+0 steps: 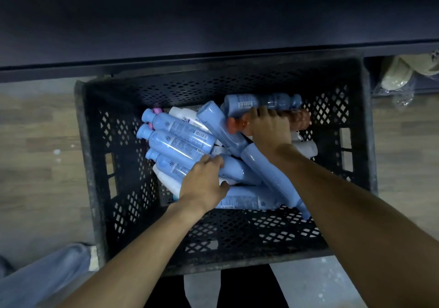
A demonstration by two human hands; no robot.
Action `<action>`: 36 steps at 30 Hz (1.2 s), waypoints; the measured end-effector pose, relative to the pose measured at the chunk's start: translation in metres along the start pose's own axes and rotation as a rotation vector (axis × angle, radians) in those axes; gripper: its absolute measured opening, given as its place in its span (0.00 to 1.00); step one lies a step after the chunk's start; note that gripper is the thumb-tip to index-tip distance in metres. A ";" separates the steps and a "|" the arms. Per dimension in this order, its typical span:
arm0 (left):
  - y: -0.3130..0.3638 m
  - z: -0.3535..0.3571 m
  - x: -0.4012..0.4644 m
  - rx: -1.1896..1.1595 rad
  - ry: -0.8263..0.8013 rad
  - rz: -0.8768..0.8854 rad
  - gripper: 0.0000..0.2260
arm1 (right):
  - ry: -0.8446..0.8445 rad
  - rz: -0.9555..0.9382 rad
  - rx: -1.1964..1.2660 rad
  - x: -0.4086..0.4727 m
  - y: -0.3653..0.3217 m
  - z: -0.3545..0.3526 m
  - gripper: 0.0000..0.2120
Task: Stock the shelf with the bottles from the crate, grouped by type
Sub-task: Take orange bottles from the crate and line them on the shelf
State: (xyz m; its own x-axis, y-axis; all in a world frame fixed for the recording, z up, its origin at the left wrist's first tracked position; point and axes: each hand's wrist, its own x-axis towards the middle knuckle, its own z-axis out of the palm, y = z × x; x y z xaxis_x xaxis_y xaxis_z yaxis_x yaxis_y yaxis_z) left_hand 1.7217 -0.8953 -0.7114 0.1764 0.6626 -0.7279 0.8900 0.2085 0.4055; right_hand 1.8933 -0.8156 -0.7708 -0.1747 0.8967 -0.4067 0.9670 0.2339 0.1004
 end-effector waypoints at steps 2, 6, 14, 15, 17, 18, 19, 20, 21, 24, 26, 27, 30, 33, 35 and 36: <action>-0.002 -0.001 -0.004 -0.028 -0.005 -0.002 0.15 | -0.013 -0.049 0.042 0.001 0.006 -0.007 0.15; -0.003 -0.004 -0.014 -0.101 0.002 0.018 0.16 | 0.050 -0.013 0.316 -0.020 0.027 -0.048 0.17; 0.025 -0.072 -0.044 -0.606 0.090 0.339 0.24 | 0.017 -0.180 1.163 -0.098 0.028 -0.184 0.23; 0.026 -0.086 -0.052 -0.626 0.092 0.380 0.22 | 0.020 -0.195 1.197 -0.103 0.027 -0.201 0.24; 0.028 -0.114 -0.069 -0.636 0.099 0.432 0.24 | 0.026 -0.228 1.268 -0.110 0.025 -0.231 0.25; 0.029 -0.127 -0.078 -0.627 0.114 0.448 0.27 | 0.032 -0.242 1.301 -0.113 0.023 -0.245 0.27; 0.031 -0.140 -0.087 -0.612 0.138 0.460 0.28 | 0.039 -0.248 1.330 -0.117 0.020 -0.259 0.28; 0.034 -0.153 -0.098 -0.592 0.171 0.466 0.29 | 0.048 -0.244 1.360 -0.121 0.016 -0.272 0.28; 0.036 -0.165 -0.109 -0.568 0.213 0.464 0.29 | 0.072 -0.232 1.383 -0.125 0.011 -0.284 0.28; 0.044 -0.195 -0.146 -0.512 0.369 0.444 0.31 | 0.231 -0.167 1.379 -0.143 -0.008 -0.324 0.28; 0.049 -0.210 -0.172 -0.509 0.453 0.414 0.32 | 0.333 -0.120 1.355 -0.157 -0.024 -0.349 0.30; 0.052 -0.217 -0.185 -0.508 0.490 0.406 0.31 | 0.375 -0.110 1.344 -0.164 -0.032 -0.361 0.30; 0.058 -0.237 -0.218 -0.501 0.580 0.430 0.30 | 0.488 -0.133 1.279 -0.183 -0.049 -0.395 0.30; 0.064 -0.260 -0.244 -0.524 0.627 0.504 0.28 | 0.572 -0.188 1.243 -0.197 -0.058 -0.432 0.30; 0.069 -0.279 -0.260 -0.507 0.689 0.553 0.27 | 0.615 -0.216 1.212 -0.204 -0.061 -0.460 0.30; 0.072 -0.289 -0.267 -0.499 0.720 0.575 0.27 | 0.633 -0.232 1.198 -0.208 -0.062 -0.474 0.30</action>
State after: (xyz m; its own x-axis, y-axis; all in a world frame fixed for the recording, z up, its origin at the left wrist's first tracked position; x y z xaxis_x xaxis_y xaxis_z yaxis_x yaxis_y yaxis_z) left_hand 1.6171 -0.8491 -0.3275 0.0803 0.9934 0.0823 0.4482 -0.1098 0.8872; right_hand 1.7820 -0.8380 -0.2618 -0.0941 0.9741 0.2058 0.4144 0.2263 -0.8815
